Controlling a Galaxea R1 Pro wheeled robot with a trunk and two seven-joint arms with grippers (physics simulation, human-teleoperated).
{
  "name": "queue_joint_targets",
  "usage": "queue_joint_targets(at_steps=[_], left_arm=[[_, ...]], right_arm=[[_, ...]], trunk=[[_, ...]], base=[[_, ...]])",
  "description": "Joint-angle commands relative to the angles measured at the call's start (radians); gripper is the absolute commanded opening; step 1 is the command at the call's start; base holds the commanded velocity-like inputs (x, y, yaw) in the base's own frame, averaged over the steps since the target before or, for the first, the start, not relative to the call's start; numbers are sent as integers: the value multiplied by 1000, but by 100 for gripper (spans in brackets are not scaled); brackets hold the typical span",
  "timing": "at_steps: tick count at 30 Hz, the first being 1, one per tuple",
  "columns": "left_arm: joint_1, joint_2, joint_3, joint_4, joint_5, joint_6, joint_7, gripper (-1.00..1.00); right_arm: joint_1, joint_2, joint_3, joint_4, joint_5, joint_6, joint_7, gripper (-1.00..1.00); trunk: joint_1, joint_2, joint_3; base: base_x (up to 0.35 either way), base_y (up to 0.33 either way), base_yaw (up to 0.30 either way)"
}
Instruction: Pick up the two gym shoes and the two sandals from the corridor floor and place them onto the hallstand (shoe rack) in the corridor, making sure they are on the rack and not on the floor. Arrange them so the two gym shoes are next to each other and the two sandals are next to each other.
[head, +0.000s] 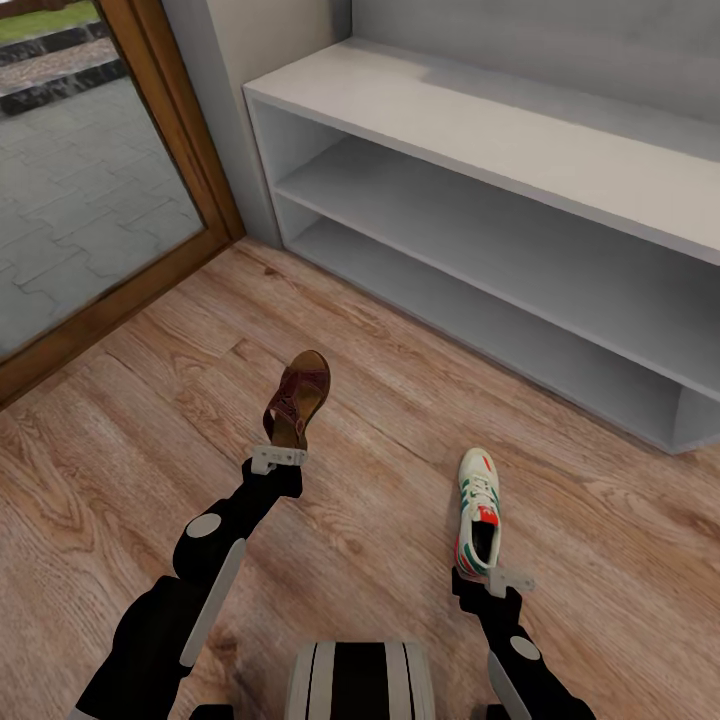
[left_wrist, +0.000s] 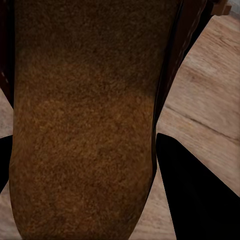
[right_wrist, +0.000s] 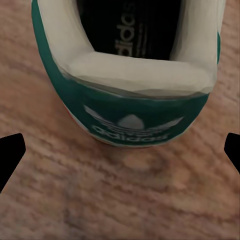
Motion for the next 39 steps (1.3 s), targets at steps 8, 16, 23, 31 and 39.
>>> queue_joint_targets(at_steps=[8, 16, 23, 31, 39], left_arm=[[0, 0, 2, -1, 7, 6, -2, -100], [0, 0, 2, -1, 7, 7, -2, -100], [0, 0, 2, -1, 7, 6, -2, -100], [0, 0, 2, -1, 7, 6, -2, -100], [0, 0, 2, -1, 7, 6, -2, -100]], right_arm=[[0, 0, 0, 0, -9, -4, -2, 100], [0, 0, -2, -1, -9, -4, -2, 100], [0, 0, -2, -1, -9, -4, -2, 100], [0, 0, -2, -1, -9, -5, -2, 100], [0, 0, -2, -1, -9, -4, -3, 100]], trunk=[[0, 0, -8], [0, 0, -11], [0, 0, -11], [0, 0, -11], [0, 0, -11]], base=[[0, 0, 0], [61, 0, 0], [109, 0, 0], [4, 0, 0], [2, 0, 0]])
